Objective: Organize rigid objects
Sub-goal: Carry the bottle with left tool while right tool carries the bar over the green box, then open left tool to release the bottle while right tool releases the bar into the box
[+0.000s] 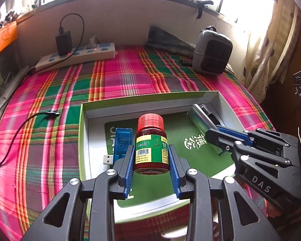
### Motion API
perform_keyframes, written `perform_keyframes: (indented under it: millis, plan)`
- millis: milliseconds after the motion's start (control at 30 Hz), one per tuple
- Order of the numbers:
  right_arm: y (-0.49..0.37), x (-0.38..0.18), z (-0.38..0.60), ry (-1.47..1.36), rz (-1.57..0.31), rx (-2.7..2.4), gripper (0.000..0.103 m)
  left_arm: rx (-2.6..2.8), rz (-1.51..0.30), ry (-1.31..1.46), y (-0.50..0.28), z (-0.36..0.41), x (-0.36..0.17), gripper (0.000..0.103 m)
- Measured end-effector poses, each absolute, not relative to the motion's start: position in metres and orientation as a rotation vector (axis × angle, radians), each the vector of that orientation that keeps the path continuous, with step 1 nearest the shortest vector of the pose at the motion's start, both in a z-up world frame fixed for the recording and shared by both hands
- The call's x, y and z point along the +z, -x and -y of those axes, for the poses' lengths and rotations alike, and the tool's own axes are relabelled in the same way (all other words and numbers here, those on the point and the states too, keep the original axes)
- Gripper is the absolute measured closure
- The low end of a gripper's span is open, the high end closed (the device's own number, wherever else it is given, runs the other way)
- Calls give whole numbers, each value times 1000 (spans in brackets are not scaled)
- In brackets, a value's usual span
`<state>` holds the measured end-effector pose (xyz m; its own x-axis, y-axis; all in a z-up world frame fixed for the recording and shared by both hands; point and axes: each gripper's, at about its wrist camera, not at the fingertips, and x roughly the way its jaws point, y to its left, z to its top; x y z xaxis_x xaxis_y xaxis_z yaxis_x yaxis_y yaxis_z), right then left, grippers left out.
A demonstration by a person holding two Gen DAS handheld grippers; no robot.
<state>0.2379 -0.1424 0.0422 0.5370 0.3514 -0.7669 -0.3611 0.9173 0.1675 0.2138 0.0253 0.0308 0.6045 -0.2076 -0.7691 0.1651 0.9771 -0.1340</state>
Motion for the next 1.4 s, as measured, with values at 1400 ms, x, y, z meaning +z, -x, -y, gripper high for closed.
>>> perform_keyframes:
  millis: [1400]
  plan:
    - [-259, 22, 140, -53, -963, 449, 89, -203, -940, 8, -233, -16, 11, 63]
